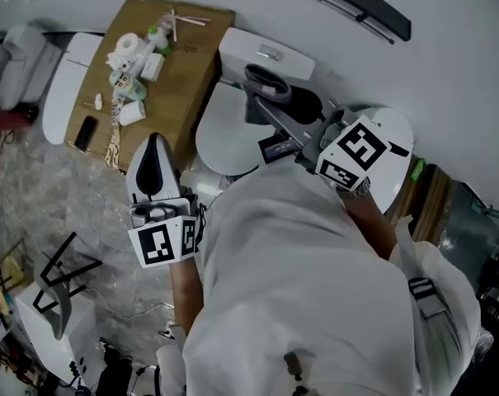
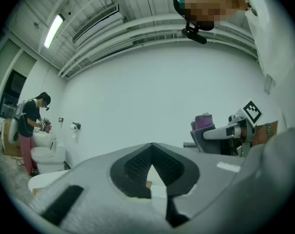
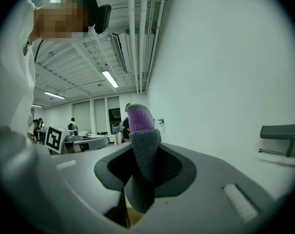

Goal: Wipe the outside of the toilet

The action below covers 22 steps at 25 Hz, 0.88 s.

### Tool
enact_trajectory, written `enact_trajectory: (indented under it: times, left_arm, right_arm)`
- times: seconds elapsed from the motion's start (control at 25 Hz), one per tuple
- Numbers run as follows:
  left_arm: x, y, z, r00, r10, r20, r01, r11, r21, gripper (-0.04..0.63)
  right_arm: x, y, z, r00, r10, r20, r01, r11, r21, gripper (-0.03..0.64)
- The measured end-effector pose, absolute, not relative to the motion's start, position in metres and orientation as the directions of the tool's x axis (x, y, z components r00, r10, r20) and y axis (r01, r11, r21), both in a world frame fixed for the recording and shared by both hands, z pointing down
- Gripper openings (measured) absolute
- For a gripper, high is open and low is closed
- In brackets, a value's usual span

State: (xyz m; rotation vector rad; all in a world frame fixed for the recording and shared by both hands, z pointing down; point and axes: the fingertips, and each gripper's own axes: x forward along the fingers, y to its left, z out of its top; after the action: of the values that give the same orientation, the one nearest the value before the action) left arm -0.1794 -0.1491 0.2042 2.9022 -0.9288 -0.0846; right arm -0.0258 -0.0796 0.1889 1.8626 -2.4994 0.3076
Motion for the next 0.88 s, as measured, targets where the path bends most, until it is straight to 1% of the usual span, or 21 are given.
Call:
enact_trajectory:
  times: [0.28,0.6,0.88]
  left_arm:
    - [-0.198,-0.156,0.215,0.798,-0.603,-0.01,-0.597,-0.791,0.131,0.005]
    - [-0.181,-0.15,0.209,0.83,-0.557,-0.034,-0.549,-0.826,0.129,0.005]
    - [-0.17,-0.142,0.211,0.855,-0.519,-0.026,-0.512,-0.85,0.121,0.005]
  right_arm:
    - [-0.039,-0.085,0.195,-0.278,-0.952,0.129,-0.955,0.26,-0.139,0.1]
    - [-0.027,-0.074,0.192,-0.232,-0.965,0.121,-0.965,0.213,-0.151,0.098]
    - [-0.018,-0.064,0.189,-0.196,-0.974,0.115,-0.972,0.177,-0.153,0.1]
